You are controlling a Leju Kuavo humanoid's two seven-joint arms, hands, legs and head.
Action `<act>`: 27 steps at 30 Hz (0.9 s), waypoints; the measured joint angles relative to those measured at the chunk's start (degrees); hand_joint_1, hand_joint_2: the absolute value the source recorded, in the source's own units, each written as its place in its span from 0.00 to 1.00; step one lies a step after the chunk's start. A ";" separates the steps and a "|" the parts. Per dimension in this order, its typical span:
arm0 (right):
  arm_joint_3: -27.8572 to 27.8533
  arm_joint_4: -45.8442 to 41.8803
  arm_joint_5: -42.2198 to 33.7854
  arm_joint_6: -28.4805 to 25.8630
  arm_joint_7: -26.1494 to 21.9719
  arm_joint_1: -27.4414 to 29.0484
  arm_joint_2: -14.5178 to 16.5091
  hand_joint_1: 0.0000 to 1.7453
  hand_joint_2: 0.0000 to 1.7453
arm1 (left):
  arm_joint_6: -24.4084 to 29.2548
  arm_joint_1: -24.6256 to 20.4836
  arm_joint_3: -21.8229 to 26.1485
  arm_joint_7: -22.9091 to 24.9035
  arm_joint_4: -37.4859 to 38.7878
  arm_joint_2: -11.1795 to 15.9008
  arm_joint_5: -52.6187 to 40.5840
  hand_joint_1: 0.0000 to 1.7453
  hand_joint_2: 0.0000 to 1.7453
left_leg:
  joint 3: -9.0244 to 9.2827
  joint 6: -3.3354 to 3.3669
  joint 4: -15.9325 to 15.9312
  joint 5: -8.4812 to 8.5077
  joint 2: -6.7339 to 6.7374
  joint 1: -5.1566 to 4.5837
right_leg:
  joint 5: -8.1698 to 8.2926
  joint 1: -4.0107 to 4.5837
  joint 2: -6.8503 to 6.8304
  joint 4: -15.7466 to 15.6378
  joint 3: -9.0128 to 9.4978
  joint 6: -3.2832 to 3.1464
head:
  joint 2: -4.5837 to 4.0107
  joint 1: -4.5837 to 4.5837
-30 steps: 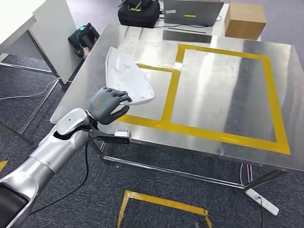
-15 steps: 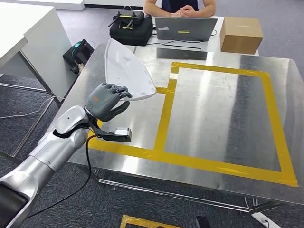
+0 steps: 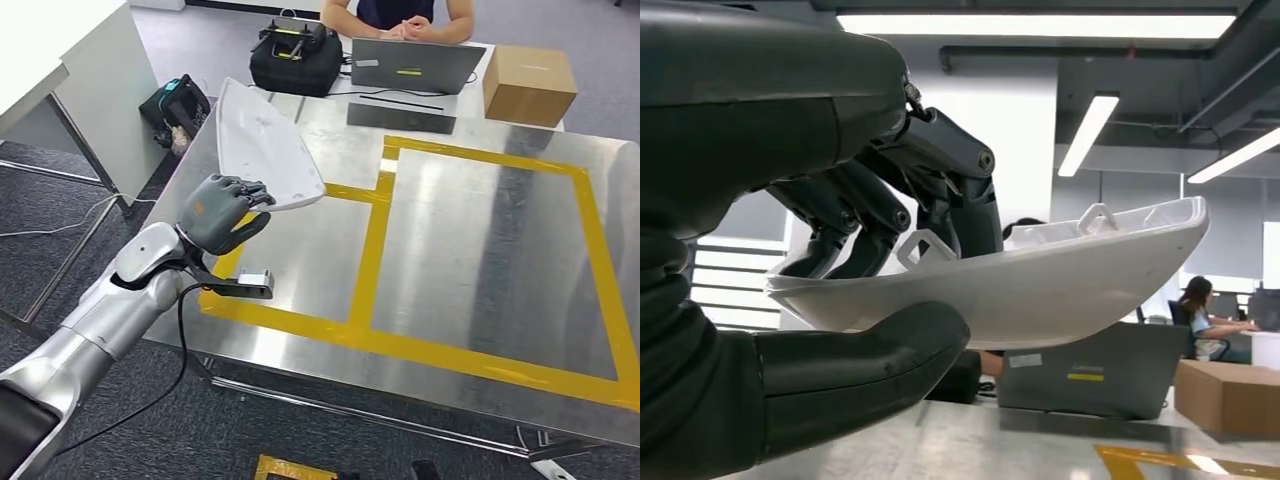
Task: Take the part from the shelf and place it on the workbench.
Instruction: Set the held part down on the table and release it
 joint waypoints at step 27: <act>-0.04 -0.04 0.80 -0.07 -0.42 -0.66 0.11 0.00 0.00 | -1.34 -0.59 0.03 -2.77 0.70 0.84 1.32 0.00 0.00 | -4.42 -2.54 1.63 2.21 -0.47 0.20 | 3.43 -0.31 0.19 -14.08 9.27 -2.32 | 0.00 -0.27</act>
